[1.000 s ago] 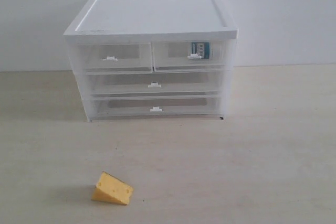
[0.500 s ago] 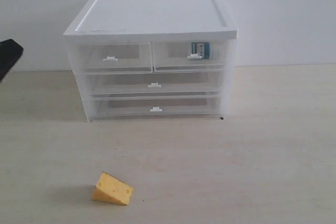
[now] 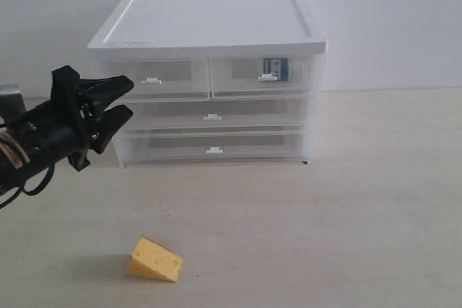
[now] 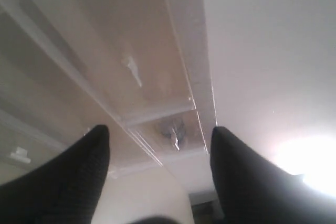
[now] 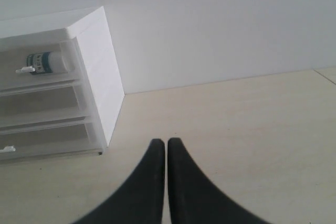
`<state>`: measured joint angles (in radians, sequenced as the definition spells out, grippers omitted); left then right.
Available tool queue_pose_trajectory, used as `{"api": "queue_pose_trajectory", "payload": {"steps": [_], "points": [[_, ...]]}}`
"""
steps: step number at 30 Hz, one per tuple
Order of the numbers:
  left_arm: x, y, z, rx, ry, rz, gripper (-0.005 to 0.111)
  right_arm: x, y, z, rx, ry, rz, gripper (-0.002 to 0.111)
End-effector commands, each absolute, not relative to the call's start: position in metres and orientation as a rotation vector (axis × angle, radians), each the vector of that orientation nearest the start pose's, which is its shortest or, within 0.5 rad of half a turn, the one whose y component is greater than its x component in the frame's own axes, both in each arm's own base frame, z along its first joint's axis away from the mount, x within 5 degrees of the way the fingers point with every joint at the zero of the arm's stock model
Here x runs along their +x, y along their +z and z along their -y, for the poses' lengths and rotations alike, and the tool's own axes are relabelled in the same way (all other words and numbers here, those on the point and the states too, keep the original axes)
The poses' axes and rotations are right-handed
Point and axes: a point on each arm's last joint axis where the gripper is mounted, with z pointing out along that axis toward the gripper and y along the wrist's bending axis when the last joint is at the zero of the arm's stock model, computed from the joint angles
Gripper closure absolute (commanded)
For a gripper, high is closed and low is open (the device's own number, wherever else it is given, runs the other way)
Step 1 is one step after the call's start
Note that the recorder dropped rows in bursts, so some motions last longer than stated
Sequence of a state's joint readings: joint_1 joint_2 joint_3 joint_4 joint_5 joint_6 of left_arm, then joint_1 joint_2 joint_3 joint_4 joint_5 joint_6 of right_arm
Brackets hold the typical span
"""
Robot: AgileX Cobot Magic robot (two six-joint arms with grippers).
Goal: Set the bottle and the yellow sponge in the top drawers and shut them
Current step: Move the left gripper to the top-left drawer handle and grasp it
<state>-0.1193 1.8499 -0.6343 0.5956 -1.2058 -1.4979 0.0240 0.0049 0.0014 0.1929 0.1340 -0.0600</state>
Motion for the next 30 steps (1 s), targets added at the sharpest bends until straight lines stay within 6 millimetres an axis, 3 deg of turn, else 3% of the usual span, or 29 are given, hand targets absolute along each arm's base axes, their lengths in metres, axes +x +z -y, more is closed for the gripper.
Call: {"api": "queue_pose_trajectory", "payload": {"steps": [1, 10, 26, 30], "points": [[0.326, 0.167, 0.097, -0.558, -1.528, -1.655, 0.052, 0.056, 0.201, -0.003, 0.072, 0.139, -1.613, 0.108], [0.348, 0.162, 0.104, -0.583, -1.562, -1.624, 0.052, 0.056, 0.202, -0.003, 0.072, 0.139, -1.612, 0.108], [0.37, 0.15, 0.107, -0.589, -1.561, -1.614, 0.053, 0.056, 0.202, -0.003, 0.072, 0.139, -1.612, 0.108], [0.371, 0.15, 0.107, -0.599, -1.559, -1.606, 0.071, 0.056, 0.202, -0.003, 0.072, 0.139, -1.612, 0.108]]}}
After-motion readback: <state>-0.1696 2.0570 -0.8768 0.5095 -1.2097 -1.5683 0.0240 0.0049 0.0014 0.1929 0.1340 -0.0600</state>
